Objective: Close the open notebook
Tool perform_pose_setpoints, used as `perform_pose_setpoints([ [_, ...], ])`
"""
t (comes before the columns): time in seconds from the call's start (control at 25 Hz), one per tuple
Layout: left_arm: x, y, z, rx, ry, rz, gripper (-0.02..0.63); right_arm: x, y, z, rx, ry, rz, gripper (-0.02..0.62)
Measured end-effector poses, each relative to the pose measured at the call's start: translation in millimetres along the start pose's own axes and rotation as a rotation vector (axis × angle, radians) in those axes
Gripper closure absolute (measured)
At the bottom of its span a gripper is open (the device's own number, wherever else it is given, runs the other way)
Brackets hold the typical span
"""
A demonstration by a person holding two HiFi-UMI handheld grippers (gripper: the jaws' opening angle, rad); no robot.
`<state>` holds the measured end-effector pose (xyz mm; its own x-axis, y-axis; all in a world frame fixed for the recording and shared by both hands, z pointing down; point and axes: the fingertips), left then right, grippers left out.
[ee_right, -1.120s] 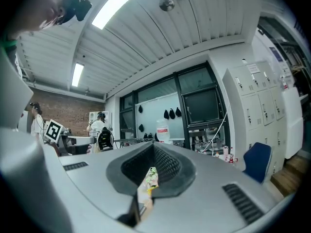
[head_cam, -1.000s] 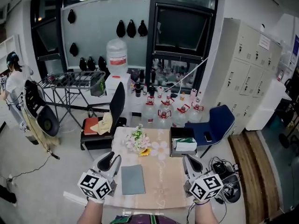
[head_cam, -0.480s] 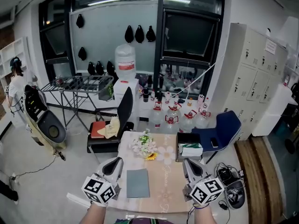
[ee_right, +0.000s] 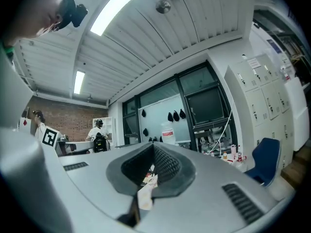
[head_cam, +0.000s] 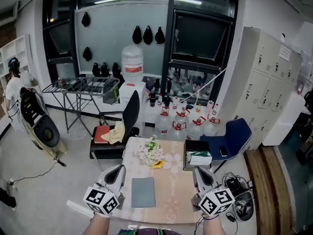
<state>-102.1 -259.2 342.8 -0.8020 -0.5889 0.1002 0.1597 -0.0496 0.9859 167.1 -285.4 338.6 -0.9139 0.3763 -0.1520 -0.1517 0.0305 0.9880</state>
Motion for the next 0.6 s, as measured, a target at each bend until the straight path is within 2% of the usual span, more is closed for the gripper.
perform_pose_setpoints([
  [0.36, 10.9, 4.9, 9.5, -0.006, -0.042, 0.008, 0.589, 9.7, 3.0, -6.8, 0.004, -0.015, 0.033, 0.595],
  [0.6, 11.3, 6.0, 8.8, -0.002, -0.041, 0.008, 0.589, 8.2, 5.1, -8.4, 0.009, -0.019, 0.030, 0.595],
])
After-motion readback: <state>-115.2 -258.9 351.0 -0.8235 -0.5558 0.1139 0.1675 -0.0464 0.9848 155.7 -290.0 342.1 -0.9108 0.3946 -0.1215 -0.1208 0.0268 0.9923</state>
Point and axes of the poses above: the fingertips, and each gripper's own axes: z backward along the fingers, x to its left, y out of its underside, and after that the axes turned 11 degrees about y, right-handed
